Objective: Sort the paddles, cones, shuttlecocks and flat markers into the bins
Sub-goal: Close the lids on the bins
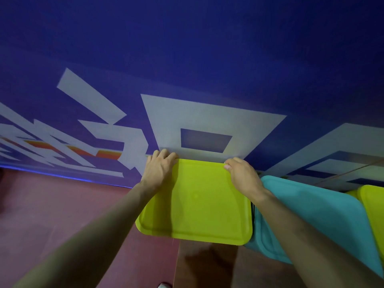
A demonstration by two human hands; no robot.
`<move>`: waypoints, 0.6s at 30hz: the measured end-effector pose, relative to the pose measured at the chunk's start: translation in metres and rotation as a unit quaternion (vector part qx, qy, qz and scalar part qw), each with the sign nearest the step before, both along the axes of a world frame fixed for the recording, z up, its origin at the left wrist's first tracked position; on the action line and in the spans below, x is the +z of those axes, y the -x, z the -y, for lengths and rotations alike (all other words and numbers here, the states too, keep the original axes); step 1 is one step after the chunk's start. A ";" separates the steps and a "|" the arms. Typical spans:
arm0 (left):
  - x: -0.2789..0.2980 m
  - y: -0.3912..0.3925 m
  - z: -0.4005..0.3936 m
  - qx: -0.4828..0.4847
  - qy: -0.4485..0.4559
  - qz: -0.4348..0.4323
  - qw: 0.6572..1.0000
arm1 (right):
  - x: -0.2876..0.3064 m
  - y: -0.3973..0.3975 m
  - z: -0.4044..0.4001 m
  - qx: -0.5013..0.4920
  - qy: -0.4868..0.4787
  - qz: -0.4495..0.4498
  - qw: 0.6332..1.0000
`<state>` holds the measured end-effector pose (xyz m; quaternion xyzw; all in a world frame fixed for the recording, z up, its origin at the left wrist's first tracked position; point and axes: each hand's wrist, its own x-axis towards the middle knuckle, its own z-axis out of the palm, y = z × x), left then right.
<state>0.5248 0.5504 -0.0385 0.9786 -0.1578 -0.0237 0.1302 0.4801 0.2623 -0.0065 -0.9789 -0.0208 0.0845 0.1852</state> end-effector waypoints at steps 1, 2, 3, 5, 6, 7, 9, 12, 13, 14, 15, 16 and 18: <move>-0.001 -0.001 0.002 0.005 -0.001 -0.001 1.000 | -0.003 0.000 0.000 -0.003 -0.006 0.003 1.000; 0.000 -0.002 0.003 0.010 -0.001 -0.003 1.000 | -0.004 -0.001 -0.001 -0.006 -0.012 0.006 1.000; 0.000 -0.003 0.003 0.012 0.001 -0.004 1.000 | -0.006 0.000 -0.002 -0.008 -0.015 0.011 1.000; -0.003 -0.003 0.000 0.000 0.000 0.000 1.000 | -0.008 0.002 -0.004 -0.013 -0.004 0.023 1.000; -0.004 -0.001 0.000 -0.012 -0.008 0.002 1.000 | -0.010 0.004 -0.007 -0.016 0.012 0.023 1.000; -0.004 0.001 0.000 -0.020 -0.016 -0.001 1.000 | -0.010 0.007 -0.009 -0.019 0.034 0.018 0.999; 0.000 0.003 0.001 -0.021 -0.024 -0.012 0.999 | -0.007 0.011 -0.014 -0.021 0.084 0.002 0.996; 0.006 0.012 0.000 -0.038 -0.046 -0.021 0.998 | 0.003 0.019 -0.016 0.010 0.146 0.000 0.989; 0.008 0.020 -0.001 -0.047 -0.058 -0.027 0.997 | 0.009 0.026 -0.017 0.023 0.149 -0.008 0.989; 0.011 0.030 -0.003 -0.049 -0.067 -0.039 0.996 | 0.015 0.034 -0.018 0.034 0.145 -0.029 0.988; 0.010 0.039 -0.006 -0.048 -0.070 -0.056 0.995 | 0.019 0.043 -0.019 0.047 0.141 -0.059 0.987; 0.006 0.048 -0.011 -0.045 -0.070 -0.073 0.994 | 0.022 0.052 -0.020 0.062 0.144 -0.086 0.984; -0.005 0.061 -0.021 -0.028 -0.059 -0.084 0.994 | 0.025 0.068 -0.023 0.087 0.149 -0.129 0.976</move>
